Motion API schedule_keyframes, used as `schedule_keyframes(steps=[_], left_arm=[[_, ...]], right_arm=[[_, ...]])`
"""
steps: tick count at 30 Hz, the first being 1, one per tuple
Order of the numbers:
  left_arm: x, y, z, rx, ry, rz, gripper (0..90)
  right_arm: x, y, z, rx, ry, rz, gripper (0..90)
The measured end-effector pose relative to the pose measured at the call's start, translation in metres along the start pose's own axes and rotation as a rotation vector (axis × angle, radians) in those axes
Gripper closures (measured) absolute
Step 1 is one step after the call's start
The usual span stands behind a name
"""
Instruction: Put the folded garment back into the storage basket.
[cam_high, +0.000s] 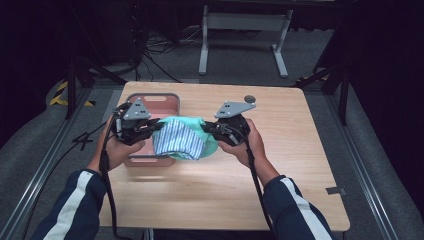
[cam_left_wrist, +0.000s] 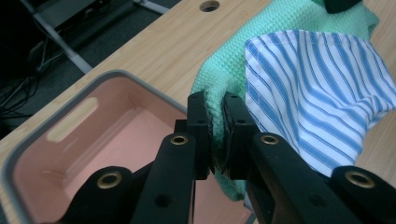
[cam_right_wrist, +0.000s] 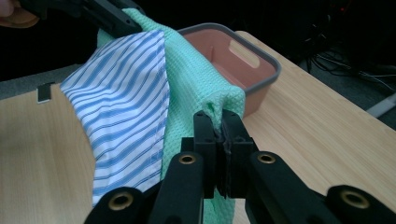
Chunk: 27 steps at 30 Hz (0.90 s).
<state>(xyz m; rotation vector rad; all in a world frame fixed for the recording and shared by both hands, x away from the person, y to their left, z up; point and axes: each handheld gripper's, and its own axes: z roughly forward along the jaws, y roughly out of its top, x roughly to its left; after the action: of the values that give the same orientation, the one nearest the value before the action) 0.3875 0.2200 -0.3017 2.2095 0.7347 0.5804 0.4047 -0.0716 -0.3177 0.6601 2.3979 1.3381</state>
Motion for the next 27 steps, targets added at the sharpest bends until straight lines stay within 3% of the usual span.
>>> schedule_keyframes(steps=[17, 27], left_arm=[[0.035, -0.022, -0.031, 0.031, 0.088, -0.052, 83.5], [0.050, -0.036, -0.042, 0.053, 0.128, -0.091, 83.5]], right_arm=[[0.019, 0.040, 0.046, -0.012, 0.060, -0.028, 87.3], [0.027, 0.055, 0.075, 0.004, 0.066, -0.049, 87.3]])
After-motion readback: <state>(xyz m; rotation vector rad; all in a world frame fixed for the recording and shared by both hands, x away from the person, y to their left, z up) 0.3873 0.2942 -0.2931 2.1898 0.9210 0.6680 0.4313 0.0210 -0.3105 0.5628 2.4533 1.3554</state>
